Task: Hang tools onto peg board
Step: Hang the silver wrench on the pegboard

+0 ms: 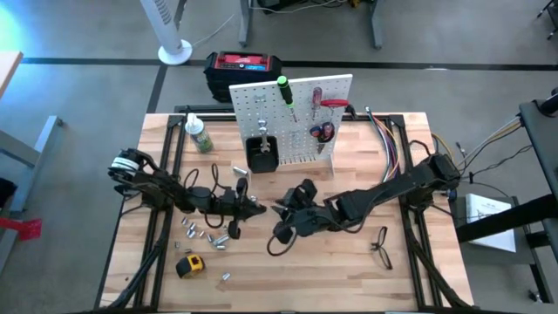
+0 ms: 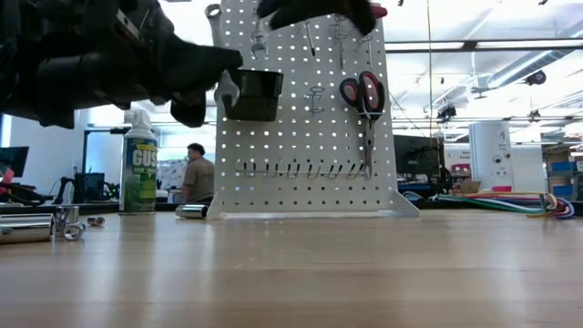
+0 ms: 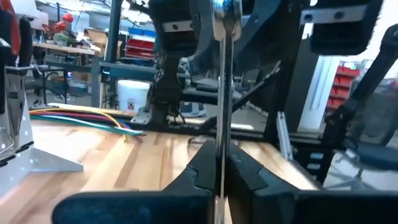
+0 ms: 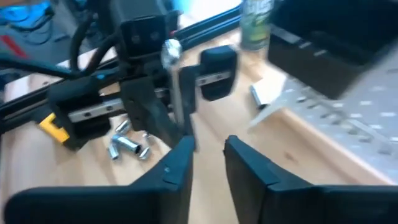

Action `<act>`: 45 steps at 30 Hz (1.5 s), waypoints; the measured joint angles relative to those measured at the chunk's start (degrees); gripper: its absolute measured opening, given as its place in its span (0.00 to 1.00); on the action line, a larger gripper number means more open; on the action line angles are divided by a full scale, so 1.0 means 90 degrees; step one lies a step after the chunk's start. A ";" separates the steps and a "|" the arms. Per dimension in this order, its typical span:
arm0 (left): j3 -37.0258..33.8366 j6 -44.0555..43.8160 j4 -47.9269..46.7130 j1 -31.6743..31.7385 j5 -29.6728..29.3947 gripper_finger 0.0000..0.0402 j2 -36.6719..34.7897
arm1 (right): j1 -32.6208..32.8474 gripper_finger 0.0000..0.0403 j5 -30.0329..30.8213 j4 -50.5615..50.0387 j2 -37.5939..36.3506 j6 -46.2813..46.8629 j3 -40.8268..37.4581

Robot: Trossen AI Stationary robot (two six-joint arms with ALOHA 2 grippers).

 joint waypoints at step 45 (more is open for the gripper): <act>0.4194 -0.0310 -0.8964 0.1485 0.1051 0.00 -0.3182 | 0.1096 0.12 0.1529 -0.2518 -0.0689 0.4916 -0.3634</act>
